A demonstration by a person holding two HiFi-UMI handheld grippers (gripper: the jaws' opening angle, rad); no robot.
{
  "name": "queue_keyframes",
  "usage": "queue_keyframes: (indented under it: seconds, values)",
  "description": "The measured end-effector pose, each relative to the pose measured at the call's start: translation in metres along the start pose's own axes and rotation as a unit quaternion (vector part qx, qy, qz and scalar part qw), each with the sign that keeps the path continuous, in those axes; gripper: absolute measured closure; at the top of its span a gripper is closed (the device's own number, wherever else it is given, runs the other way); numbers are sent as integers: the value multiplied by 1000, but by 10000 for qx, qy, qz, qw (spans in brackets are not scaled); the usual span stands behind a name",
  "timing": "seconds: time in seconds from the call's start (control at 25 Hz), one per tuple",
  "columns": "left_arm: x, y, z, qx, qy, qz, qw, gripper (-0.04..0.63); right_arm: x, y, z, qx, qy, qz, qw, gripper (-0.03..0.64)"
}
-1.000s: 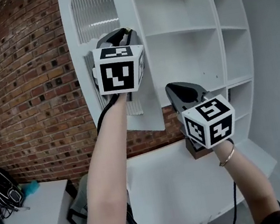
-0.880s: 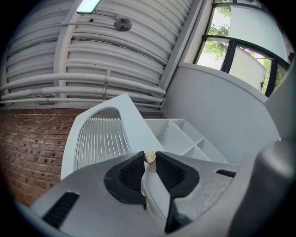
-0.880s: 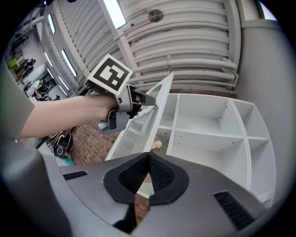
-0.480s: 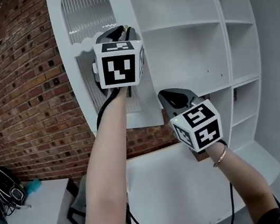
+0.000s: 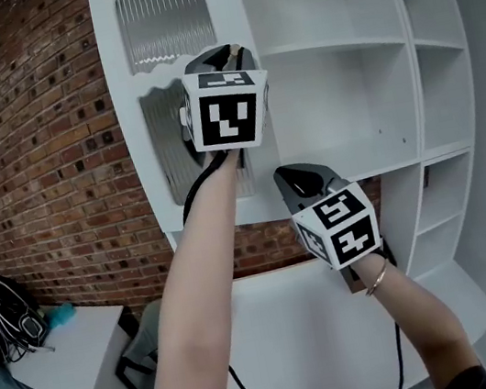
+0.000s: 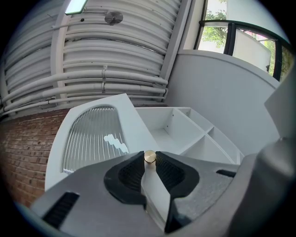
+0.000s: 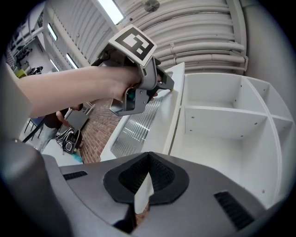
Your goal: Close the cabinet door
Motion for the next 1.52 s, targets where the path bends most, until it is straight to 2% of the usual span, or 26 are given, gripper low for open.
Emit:
queue_keyframes:
  seconds: [0.44, 0.8, 1.04, 1.36, 1.52]
  values:
    - [7, -16, -29, 19, 189, 88, 9998, 515, 19, -16, -19, -34, 137, 44, 9999, 617]
    - [10, -27, -45, -34, 365, -22, 9993, 517, 32, -25, -31, -7, 129, 25, 9999, 617]
    - [12, -36, -52, -47, 425, -87, 9990, 517, 37, -33, -38, 74, 181, -162, 9997, 617]
    - [15, -45, -56, 120, 622, -63, 9980, 517, 43, -63, -52, -119, 195, -351, 9991, 617]
    - [17, -46, -54, 130, 601, 247, 9978, 518, 47, -63, -50, -61, 263, -638, 9976, 617]
Point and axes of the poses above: the fingertips, and each gripper's own axes: z backward along the fingers, x to its right, y out of its top, the point moved 6 cm from there along z, backward along the fingers, and after that the axes turned 9 degrees about y, right-handed, at the moved point
